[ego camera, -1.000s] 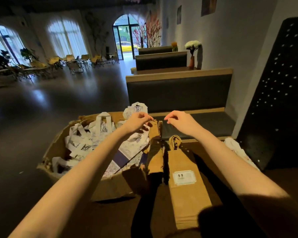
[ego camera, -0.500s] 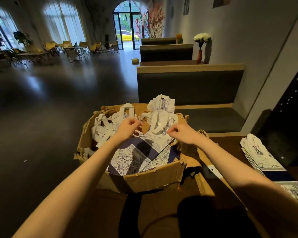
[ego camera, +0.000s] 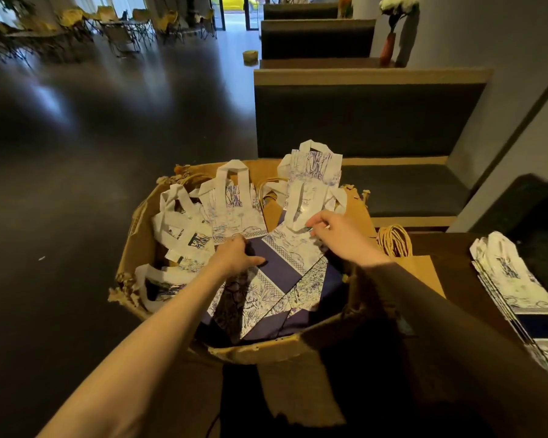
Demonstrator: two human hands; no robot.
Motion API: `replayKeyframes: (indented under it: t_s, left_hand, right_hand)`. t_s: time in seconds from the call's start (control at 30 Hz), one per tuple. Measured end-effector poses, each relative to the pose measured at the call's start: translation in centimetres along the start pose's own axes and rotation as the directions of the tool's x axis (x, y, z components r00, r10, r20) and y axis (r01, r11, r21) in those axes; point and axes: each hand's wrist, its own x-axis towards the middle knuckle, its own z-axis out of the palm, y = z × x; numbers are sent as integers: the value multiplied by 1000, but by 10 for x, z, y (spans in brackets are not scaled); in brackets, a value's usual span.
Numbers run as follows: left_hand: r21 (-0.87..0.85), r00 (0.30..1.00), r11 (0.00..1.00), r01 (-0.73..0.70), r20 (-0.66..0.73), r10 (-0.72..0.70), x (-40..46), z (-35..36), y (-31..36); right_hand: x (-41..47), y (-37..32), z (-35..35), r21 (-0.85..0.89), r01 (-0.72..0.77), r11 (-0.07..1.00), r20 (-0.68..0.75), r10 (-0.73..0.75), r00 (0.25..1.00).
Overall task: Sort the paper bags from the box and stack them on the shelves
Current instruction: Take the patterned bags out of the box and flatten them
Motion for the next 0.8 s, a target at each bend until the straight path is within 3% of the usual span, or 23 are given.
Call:
replayKeyframes:
  t_s: [0.1, 0.2, 0.4, 0.5, 0.63, 0.73, 0.8]
  left_hand:
    - [120, 999, 992, 30, -21, -27, 12, 10, 4]
    - [120, 999, 992, 50, -23, -48, 19, 17, 14]
    - [-262, 996, 962, -78, 11, 84, 19, 11, 13]
    - [-447, 983, 877, -176, -37, 178, 7, -9, 9]
    - [-543, 953, 784, -302, -166, 252, -10, -37, 6]
    - [-674, 946, 666, -320, -268, 183, -21, -52, 10]
    - [-776, 959, 568, -273, -265, 98, -24, -56, 14]
  right_hand:
    - [5, 4, 1, 32, -21, 999, 3, 20, 1000]
    - [7, 8, 3, 57, -39, 998, -17, 40, 999]
    - [3, 11, -2, 67, -25, 997, -53, 28, 998]
    - [0, 7, -4, 60, 18, 998, -80, -13, 997]
    - [-1, -6, -3, 127, 79, 989, -203, -52, 978]
    - [1, -15, -4, 154, 110, 982, -262, -67, 963]
    - [2, -19, -4, 165, 113, 980, -275, -64, 959]
